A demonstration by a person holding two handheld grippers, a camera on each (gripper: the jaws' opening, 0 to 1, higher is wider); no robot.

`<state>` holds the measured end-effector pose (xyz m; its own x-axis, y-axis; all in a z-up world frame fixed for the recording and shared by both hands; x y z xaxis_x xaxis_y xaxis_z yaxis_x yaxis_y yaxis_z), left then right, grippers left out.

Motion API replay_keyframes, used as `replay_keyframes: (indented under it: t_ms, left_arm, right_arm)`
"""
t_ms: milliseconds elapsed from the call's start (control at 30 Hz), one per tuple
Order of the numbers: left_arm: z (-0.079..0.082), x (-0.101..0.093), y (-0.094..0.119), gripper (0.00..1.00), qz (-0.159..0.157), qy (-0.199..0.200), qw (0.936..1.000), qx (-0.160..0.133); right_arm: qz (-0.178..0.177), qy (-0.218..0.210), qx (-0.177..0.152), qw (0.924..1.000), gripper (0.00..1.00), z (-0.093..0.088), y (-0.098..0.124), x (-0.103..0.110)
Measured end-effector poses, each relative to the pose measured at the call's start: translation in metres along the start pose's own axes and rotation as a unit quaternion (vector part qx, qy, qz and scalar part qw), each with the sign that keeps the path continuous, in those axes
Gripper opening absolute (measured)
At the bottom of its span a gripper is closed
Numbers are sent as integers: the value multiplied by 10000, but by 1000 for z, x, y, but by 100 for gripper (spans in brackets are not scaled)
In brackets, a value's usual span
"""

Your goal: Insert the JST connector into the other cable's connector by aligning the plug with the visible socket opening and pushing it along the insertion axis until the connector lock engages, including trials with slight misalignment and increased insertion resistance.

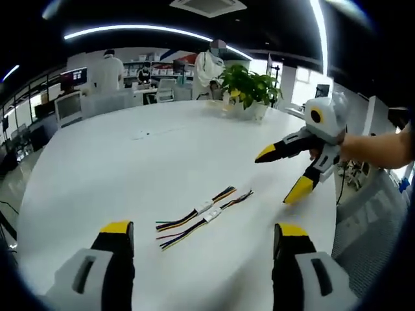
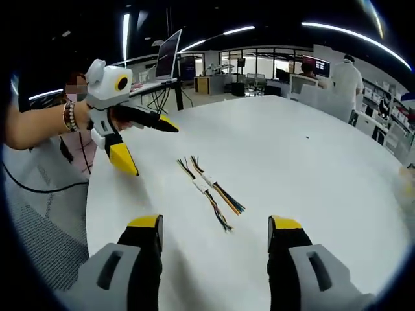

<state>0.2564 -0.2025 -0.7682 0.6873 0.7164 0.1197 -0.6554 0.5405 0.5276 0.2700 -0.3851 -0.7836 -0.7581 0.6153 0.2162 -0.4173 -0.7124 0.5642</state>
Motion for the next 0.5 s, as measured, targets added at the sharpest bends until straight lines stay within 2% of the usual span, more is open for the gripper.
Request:
replay_keyframes:
  t_ms: [167,233,333,500]
  left_arm:
    - [-2,-2,27,86,25,-108,9999,10]
    - [-8,-2,38,86,77,-142,9998,115]
    - [-18,-3,58,86,276,-182,9991,247]
    - [-24,-17,88,87,558,-104,9982,180]
  right_arm:
    - [-108,41,-193,9997,62,2,17,-4]
    - [-163,23,-227,9996,63,1,25,-4]
    - [-159,-123,-396,9990,64,0,44,3]
    - [-241,-275,-534,9979,64,-10,66,12]
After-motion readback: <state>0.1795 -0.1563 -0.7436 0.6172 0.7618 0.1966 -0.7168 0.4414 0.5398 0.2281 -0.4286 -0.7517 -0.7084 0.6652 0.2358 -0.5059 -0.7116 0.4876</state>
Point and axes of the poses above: the point that each gripper's makers call its tool centre point, and the gripper's own axes: y roughly backward along the fingers, x roughly to its left, z roughly out of its top, the point moved 3 cm from there along y, roughly backward along the fingers, and after that the axes turned 13 degrees about -y, right-handed, at the moved point
